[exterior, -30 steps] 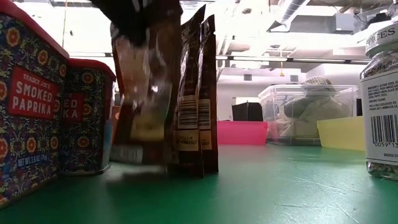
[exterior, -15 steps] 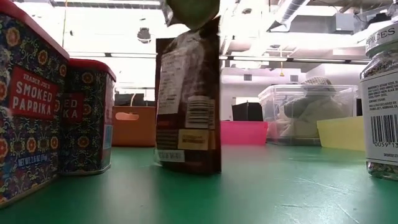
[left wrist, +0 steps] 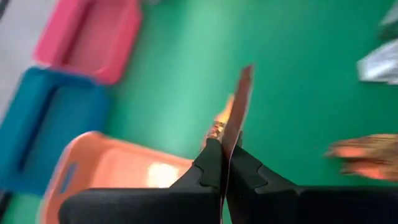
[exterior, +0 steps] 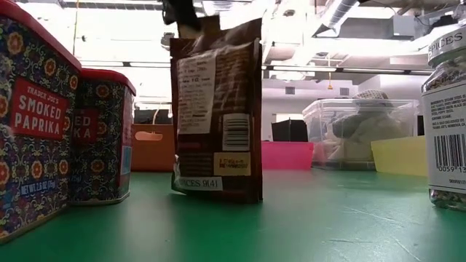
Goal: Sort spices by type
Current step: Put the left brown spice bag into the orange bin
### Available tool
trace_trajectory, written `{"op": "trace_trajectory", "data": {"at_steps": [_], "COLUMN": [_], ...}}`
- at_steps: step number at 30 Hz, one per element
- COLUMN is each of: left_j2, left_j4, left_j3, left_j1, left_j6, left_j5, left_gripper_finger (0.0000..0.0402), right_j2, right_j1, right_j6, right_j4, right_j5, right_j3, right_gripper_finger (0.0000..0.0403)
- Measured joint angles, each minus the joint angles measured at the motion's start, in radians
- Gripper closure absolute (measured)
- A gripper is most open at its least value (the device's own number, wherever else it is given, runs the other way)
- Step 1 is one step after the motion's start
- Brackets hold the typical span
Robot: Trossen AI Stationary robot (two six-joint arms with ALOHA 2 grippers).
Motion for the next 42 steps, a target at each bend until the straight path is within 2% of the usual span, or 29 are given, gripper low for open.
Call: {"op": "trace_trajectory", "data": {"at_steps": [7,15,24,31,35,42], "left_j2": [0.001,0.001,0.001,0.000,0.000,0.001], "left_j4": [0.004,0.189,0.367,0.419,0.416,0.418], "left_j3": [-0.141,-0.327,-0.510,-0.536,-0.536,-0.532], "left_j1": [0.185,0.315,0.399,0.401,0.383,0.372], "left_j6": [0.092,0.221,0.246,0.302,0.342,0.352], "left_j5": [0.000,0.008,0.005,0.005,0.025,-0.009], "left_gripper_finger": [0.0401,0.0401,0.0401,0.0400,0.0376,0.0294], "right_j2": [0.040,0.118,0.166,0.168,0.168,0.168], "right_j1": [-0.022,-0.052,-0.050,-0.056,-0.056,-0.056], "right_j6": [0.010,0.028,0.080,0.117,0.131,0.132], "right_j4": [0.022,0.085,0.143,0.150,0.151,0.157], "right_j5": [0.000,-0.005,-0.011,-0.011,-0.011,-0.011], "right_j3": [0.000,0.000,0.000,0.000,0.000,0.000], "right_gripper_finger": [0.0143,0.0143,0.0143,0.0143,0.0143,0.0143]}}
